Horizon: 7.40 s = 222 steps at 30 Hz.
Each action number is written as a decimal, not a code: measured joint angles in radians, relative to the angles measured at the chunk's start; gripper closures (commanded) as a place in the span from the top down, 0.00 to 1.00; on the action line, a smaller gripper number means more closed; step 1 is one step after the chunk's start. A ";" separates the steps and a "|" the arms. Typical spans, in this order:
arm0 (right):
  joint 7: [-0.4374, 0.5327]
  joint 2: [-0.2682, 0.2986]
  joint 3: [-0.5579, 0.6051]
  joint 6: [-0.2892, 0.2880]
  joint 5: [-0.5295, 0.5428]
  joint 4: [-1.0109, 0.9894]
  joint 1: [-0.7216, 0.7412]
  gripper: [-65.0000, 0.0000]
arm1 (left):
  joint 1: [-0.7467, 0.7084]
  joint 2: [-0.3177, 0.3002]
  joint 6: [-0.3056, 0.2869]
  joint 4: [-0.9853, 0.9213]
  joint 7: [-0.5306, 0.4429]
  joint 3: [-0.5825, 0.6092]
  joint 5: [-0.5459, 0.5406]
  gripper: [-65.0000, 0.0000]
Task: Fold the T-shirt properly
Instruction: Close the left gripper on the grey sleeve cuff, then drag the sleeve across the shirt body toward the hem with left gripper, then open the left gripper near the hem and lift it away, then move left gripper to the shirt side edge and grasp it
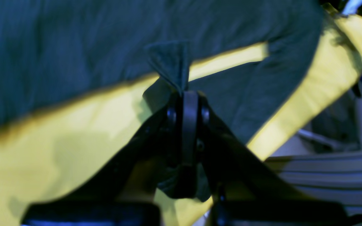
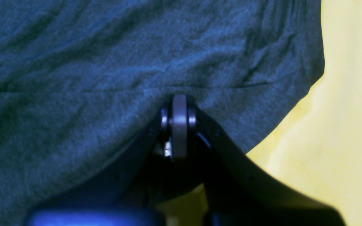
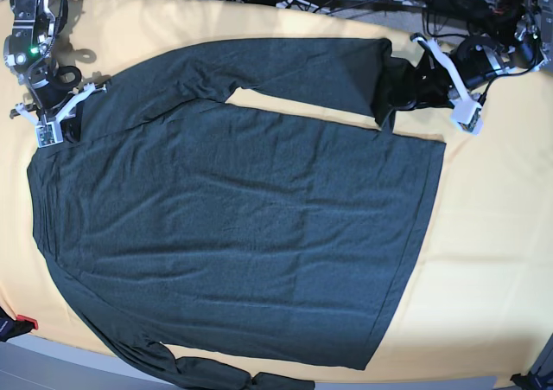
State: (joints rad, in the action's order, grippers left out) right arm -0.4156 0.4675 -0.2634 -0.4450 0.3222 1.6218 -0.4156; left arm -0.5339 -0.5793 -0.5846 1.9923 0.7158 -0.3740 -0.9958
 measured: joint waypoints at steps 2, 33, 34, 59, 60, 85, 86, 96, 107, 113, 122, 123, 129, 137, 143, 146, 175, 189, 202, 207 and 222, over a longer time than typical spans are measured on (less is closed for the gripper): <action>-0.001 0.000 0.000 0.000 0.000 0.000 0.000 0.00 | -0.001 0.000 -0.079 0.042 -0.058 0.000 -0.011 0.00; 0.003 0.001 -0.001 0.000 0.003 0.001 -0.001 0.00 | 1.080 0.121 0.143 -0.319 -0.254 0.842 0.325 0.00; 0.002 0.001 -0.001 0.000 0.002 0.001 -0.001 0.00 | 1.125 0.147 0.146 -0.376 -0.258 0.850 0.325 0.00; 0.000 0.000 -0.001 0.005 -0.001 0.001 0.000 0.00 | 1.562 0.445 0.227 -1.263 -0.467 0.851 0.466 0.00; 0.001 0.000 -0.001 0.005 0.000 0.001 0.000 0.00 | 1.562 0.444 0.240 -1.263 -0.473 0.851 0.466 0.00; -0.007 0.000 -0.001 0.005 0.000 0.001 0.000 0.00 | 1.567 0.447 0.515 -1.276 -0.574 0.851 0.644 0.00; -0.007 0.000 -0.001 0.005 0.000 0.001 0.000 0.00 | 1.567 0.447 0.513 -1.286 -0.589 0.851 0.651 0.00; -0.016 0.000 -0.084 0.047 -0.012 0.051 0.001 0.63 | 1.528 0.414 0.424 -1.353 -0.599 0.851 0.658 0.53; -0.140 0.145 -0.230 -0.268 0.200 0.193 0.003 0.62 | 1.523 0.285 0.062 -1.353 -0.317 0.851 0.463 0.53; -0.197 0.192 -0.173 -0.254 0.218 0.195 -0.026 0.62 | 1.526 0.220 0.003 -1.351 -0.053 0.851 0.216 0.46; 0.043 0.251 0.048 -0.255 -0.265 0.195 -0.031 0.62 | 1.500 0.168 -0.063 -1.352 0.077 0.851 0.137 0.46; 0.042 0.254 0.071 -0.249 -0.305 0.195 -0.032 0.62 | 1.495 0.161 -0.064 -1.351 0.076 0.851 0.135 0.46; 0.050 0.303 0.218 -0.102 -0.459 0.196 -0.027 0.62 | 1.453 0.106 -0.064 -1.352 0.082 0.851 0.094 0.46; 0.059 0.328 0.277 0.008 -0.557 0.167 -0.025 0.62 | 1.434 0.114 -0.105 -1.351 0.078 0.851 0.044 0.46; 0.103 0.328 0.278 0.061 -0.587 0.038 -0.008 0.60 | 1.410 0.105 -0.105 -1.352 0.085 0.851 0.034 0.46; 0.143 0.328 0.278 0.061 -0.587 0.005 0.026 0.55 | 1.413 0.110 -0.105 -1.352 0.082 0.851 0.002 0.46; 0.139 0.319 0.378 0.085 -0.550 -0.189 0.219 0.00 | 1.424 0.099 -0.105 -1.347 0.361 0.851 -0.365 0.14; 0.114 0.321 0.378 0.087 -0.528 -0.183 0.219 0.00 | 1.334 -0.017 -0.107 -0.741 0.680 0.906 -0.466 0.32; 0.093 0.322 0.378 0.087 -0.524 -0.183 0.219 0.00 | 1.141 -0.319 -0.108 -0.282 0.680 1.014 -0.226 0.43; 0.077 0.322 0.379 0.129 -0.524 -0.183 0.219 0.00 | 1.040 -0.359 -0.109 -0.211 0.581 1.017 0.002 0.43; 0.048 0.322 0.379 0.131 -0.524 -0.183 0.219 0.00 | 0.961 -0.432 -0.112 -0.186 -0.022 1.152 0.790 0.51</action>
State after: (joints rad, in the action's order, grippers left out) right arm -0.3679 0.7891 0.1154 -0.3138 -0.2016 1.4387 -0.1963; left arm 0.4271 -1.0115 -0.6968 1.8065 0.6937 0.7780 -0.2062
